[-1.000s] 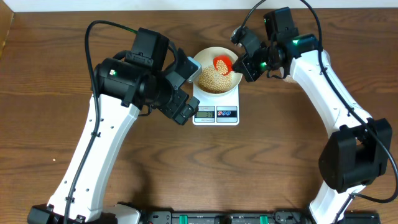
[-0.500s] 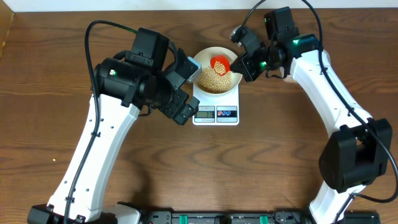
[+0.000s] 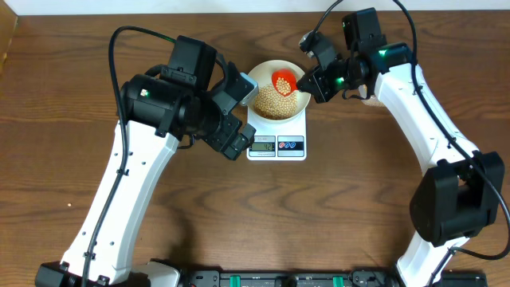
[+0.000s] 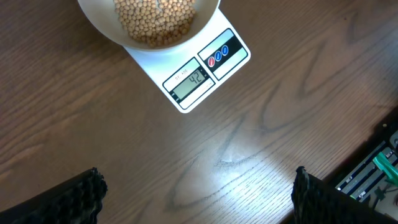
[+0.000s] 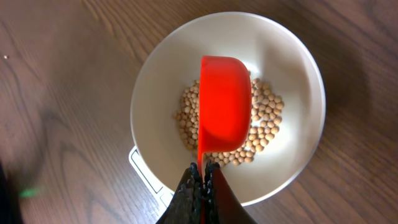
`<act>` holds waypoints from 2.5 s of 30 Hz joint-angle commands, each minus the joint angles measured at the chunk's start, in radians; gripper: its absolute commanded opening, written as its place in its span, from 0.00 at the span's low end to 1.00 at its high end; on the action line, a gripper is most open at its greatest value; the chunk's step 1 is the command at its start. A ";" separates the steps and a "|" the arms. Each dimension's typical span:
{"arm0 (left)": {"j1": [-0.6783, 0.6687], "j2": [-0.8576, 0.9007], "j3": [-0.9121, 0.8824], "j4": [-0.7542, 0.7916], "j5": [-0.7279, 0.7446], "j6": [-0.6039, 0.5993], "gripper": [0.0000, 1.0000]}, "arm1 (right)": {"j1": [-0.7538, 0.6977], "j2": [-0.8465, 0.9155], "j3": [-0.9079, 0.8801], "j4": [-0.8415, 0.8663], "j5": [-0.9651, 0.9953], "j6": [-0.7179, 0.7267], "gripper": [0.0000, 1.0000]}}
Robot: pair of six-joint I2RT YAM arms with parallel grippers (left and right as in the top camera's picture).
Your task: Scoop item into bowl and weigh 50g on scale
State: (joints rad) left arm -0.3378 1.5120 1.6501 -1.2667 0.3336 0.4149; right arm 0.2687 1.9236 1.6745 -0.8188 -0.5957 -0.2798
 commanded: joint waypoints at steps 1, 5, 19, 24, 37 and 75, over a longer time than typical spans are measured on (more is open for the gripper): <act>0.000 -0.016 0.010 -0.001 -0.006 -0.010 0.98 | -0.014 -0.008 0.027 0.000 -0.074 0.015 0.01; 0.000 -0.016 0.010 0.000 -0.006 -0.010 0.98 | -0.031 -0.008 0.027 0.000 -0.100 0.026 0.01; 0.000 -0.016 0.010 0.000 -0.006 -0.010 0.98 | -0.054 -0.008 0.027 -0.001 -0.122 0.027 0.01; 0.000 -0.016 0.010 -0.001 -0.006 -0.010 0.98 | -0.052 -0.008 0.027 -0.005 -0.121 -0.027 0.01; 0.000 -0.016 0.010 0.000 -0.006 -0.010 0.98 | -0.051 -0.008 0.027 -0.003 -0.081 -0.142 0.01; 0.000 -0.016 0.010 -0.001 -0.006 -0.010 0.98 | 0.016 -0.008 0.027 -0.004 0.034 -0.230 0.01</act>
State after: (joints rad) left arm -0.3378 1.5120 1.6501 -1.2667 0.3340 0.4149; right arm 0.2768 1.9236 1.6745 -0.8223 -0.5724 -0.4896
